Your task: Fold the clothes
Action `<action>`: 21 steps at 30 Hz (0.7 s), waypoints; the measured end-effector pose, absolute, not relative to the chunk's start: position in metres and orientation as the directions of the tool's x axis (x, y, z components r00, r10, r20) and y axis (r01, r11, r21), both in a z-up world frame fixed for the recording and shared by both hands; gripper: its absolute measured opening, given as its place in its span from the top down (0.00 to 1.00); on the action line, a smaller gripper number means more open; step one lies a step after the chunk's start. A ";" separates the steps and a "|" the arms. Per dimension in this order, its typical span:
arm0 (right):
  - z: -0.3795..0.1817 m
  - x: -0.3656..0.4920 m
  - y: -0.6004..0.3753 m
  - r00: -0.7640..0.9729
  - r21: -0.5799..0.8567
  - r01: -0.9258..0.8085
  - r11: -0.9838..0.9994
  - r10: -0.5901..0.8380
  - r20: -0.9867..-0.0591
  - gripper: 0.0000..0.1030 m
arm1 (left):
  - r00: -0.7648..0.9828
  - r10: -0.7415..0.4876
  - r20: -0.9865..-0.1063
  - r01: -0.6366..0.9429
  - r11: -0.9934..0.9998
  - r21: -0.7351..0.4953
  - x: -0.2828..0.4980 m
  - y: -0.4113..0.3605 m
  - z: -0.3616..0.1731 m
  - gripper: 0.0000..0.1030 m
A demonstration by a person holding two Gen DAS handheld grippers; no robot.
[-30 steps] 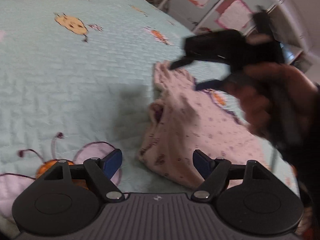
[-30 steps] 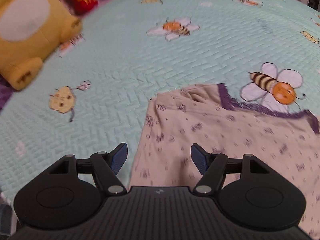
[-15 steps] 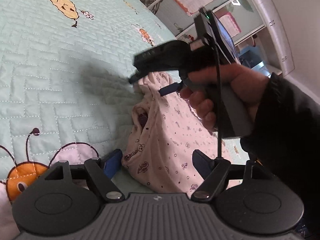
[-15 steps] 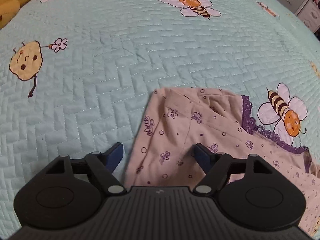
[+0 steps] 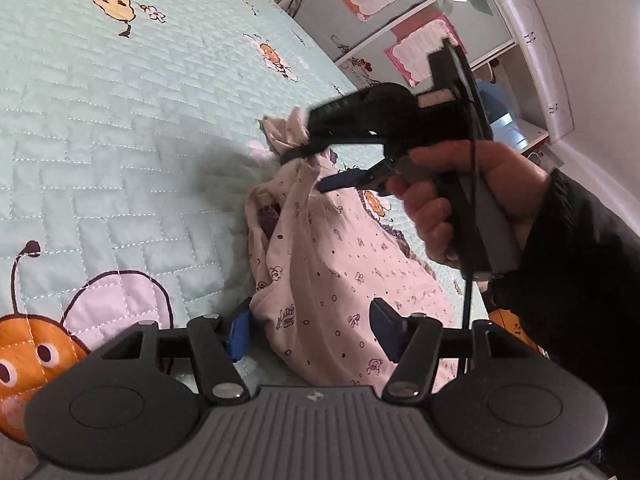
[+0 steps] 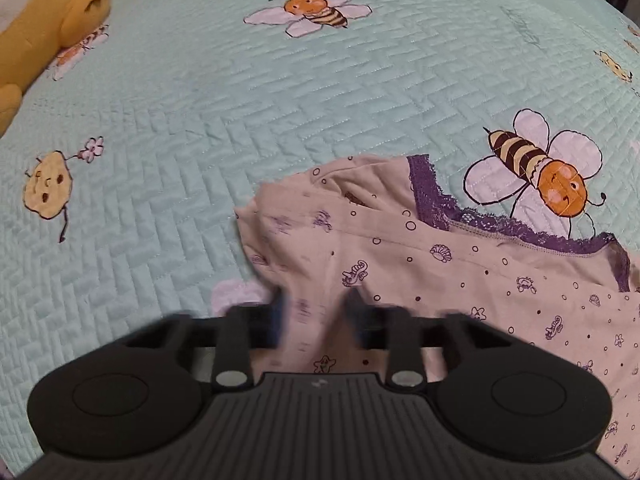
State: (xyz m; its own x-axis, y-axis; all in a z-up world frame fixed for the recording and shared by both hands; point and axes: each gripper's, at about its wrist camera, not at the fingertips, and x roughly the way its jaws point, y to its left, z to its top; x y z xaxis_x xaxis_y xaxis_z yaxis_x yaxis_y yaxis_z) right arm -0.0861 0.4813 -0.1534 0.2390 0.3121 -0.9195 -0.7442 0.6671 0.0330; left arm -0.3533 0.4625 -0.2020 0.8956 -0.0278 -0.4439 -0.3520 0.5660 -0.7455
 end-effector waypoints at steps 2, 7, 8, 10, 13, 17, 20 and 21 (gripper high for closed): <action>-0.158 -0.089 0.491 0.274 -0.015 -0.754 0.657 0.293 -0.916 0.36 | 0.893 -0.029 -0.449 -0.353 0.573 -0.740 -0.351 0.461 -0.201 0.32; -0.165 -0.103 0.518 0.364 -0.146 -0.803 0.577 0.282 -0.887 0.43 | 0.892 -0.023 -0.451 -0.353 0.587 -0.728 -0.347 0.458 -0.199 0.29; -0.165 -0.106 0.519 0.367 -0.154 -0.812 0.562 0.289 -0.884 0.67 | 0.893 -0.020 -0.450 -0.353 0.591 -0.725 -0.346 0.458 -0.199 0.34; -0.162 -0.105 0.518 0.367 -0.152 -0.813 0.562 0.293 -0.883 0.83 | 0.891 -0.030 -0.453 -0.347 0.599 -0.721 -0.344 0.458 -0.202 0.60; -0.153 -0.101 0.513 0.380 -0.149 -0.806 0.573 0.307 -0.873 0.90 | 0.888 -0.045 -0.457 -0.343 0.596 -0.726 -0.341 0.459 -0.207 0.90; -0.132 -0.086 0.493 0.348 -0.057 -0.789 0.612 0.367 -0.863 0.91 | 0.906 0.015 -0.422 -0.321 0.673 -0.666 -0.345 0.448 -0.192 0.94; -0.111 -0.069 0.470 0.306 0.050 -0.761 0.647 0.425 -0.852 0.92 | 0.918 0.017 -0.397 -0.282 0.734 -0.619 -0.346 0.430 -0.172 0.94; -0.105 -0.063 0.459 0.290 0.093 -0.748 0.657 0.450 -0.845 0.92 | 0.922 0.014 -0.388 -0.265 0.753 -0.603 -0.346 0.424 -0.164 0.95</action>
State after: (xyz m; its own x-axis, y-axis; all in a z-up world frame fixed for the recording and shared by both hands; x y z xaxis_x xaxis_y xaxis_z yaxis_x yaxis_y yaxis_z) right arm -0.0634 0.4587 -0.1047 0.2900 0.4498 -0.8447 -0.7484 0.6567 0.0927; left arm -0.3464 0.4239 -0.1643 0.9215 0.0139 -0.3881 -0.2651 0.7527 -0.6027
